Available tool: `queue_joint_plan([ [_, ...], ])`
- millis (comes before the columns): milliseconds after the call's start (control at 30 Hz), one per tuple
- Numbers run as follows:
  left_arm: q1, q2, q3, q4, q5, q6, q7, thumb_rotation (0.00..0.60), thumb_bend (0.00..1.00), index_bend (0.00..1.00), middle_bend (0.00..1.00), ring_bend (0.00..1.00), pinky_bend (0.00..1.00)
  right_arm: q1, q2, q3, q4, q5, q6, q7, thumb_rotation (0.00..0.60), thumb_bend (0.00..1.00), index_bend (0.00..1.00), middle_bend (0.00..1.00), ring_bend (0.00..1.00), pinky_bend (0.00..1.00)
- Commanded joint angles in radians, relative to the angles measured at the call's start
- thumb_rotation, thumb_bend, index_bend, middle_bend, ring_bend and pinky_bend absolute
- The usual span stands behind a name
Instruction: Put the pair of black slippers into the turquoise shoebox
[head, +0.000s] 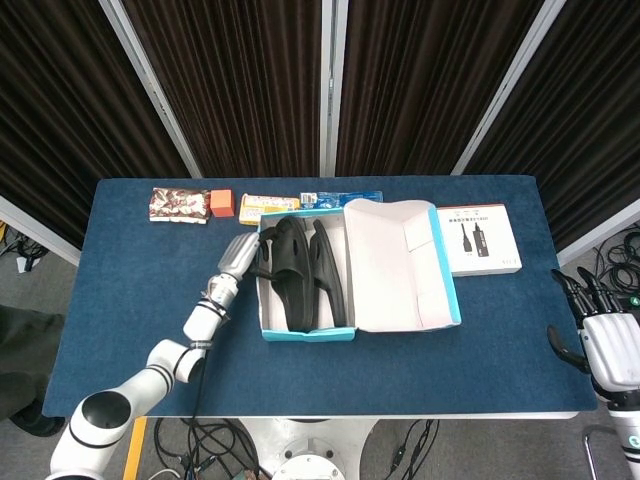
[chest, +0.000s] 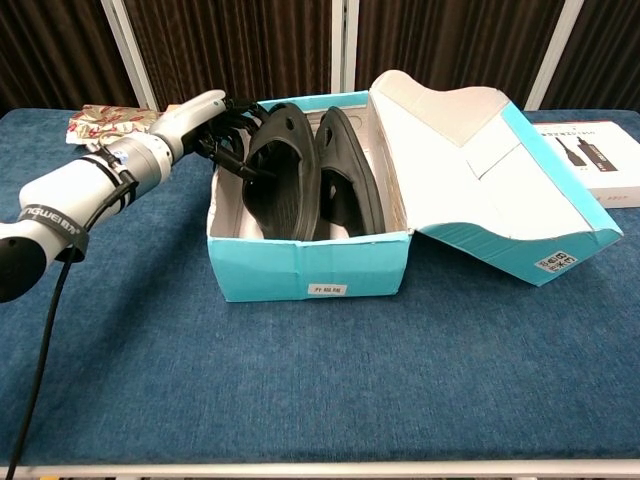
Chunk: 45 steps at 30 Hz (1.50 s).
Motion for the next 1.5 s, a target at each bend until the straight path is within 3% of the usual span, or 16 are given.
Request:
queue_joint_plan([
  [33,-0.001,0.023,0.007,-0.034,0.004,-0.020,0.000,0.600,0.00,0.22,0.23,0.48,0.54,0.000,-0.001,0.000,0.002,-0.001,0.000,0.003,0.600,0.33,0.00,0.17,0.02,0.15],
  [167,-0.001,0.039,0.000,-0.067,-0.005,-0.023,0.031,0.600,0.00,0.07,0.05,0.32,0.42,0.000,-0.001,-0.001,0.006,-0.002,0.001,0.006,0.600,0.33,0.00,0.17,0.02,0.16],
  [300,0.000,0.056,-0.009,-0.104,-0.019,-0.029,0.076,0.600,0.00,0.04,0.00,0.07,0.35,-0.003,-0.001,-0.001,0.009,-0.003,0.004,0.011,0.600,0.33,0.00,0.17,0.02,0.16],
  [400,0.002,0.065,-0.027,-0.129,-0.033,-0.013,0.106,0.600,0.00,0.04,0.00,0.01,0.28,-0.005,0.000,-0.002,0.011,-0.003,0.006,0.014,0.600,0.33,0.00,0.17,0.02,0.16],
  [567,0.009,0.106,-0.044,-0.204,-0.052,-0.008,0.151,0.600,0.00,0.03,0.00,0.00,0.19,-0.005,0.001,-0.002,0.015,-0.007,0.009,0.019,0.600,0.33,0.00,0.17,0.02,0.16],
  [867,0.025,0.274,-0.059,-0.439,-0.085,-0.057,0.241,0.600,0.00,0.03,0.00,0.00,0.17,-0.009,0.000,-0.004,0.024,-0.010,0.016,0.030,0.600,0.33,0.00,0.17,0.02,0.16],
  [1133,0.037,0.469,-0.068,-0.689,-0.164,-0.084,0.483,0.600,0.01,0.06,0.01,0.00,0.17,-0.011,-0.001,-0.006,0.028,-0.015,0.019,0.035,0.600,0.33,0.00,0.17,0.02,0.16],
  [1233,0.035,0.510,-0.058,-0.767,-0.184,-0.062,0.608,0.600,0.11,0.14,0.07,0.01,0.17,-0.010,-0.003,-0.007,0.029,-0.016,0.018,0.037,0.600,0.33,0.00,0.17,0.02,0.16],
  [1300,0.028,0.522,-0.051,-0.806,-0.194,-0.055,0.675,0.557,0.22,0.18,0.12,0.03,0.17,-0.009,-0.005,-0.007,0.029,-0.018,0.017,0.037,0.600,0.33,0.00,0.17,0.02,0.16],
  [1367,0.015,0.523,-0.044,-0.835,-0.211,-0.059,0.735,0.441,0.33,0.23,0.18,0.07,0.17,-0.008,-0.006,-0.007,0.029,-0.020,0.017,0.038,0.600,0.33,0.00,0.17,0.02,0.16],
  [1500,-0.019,0.507,-0.026,-0.842,-0.258,-0.090,0.837,0.395,0.38,0.25,0.21,0.10,0.17,-0.008,-0.007,-0.008,0.032,-0.022,0.020,0.042,0.600,0.33,0.00,0.17,0.02,0.16],
])
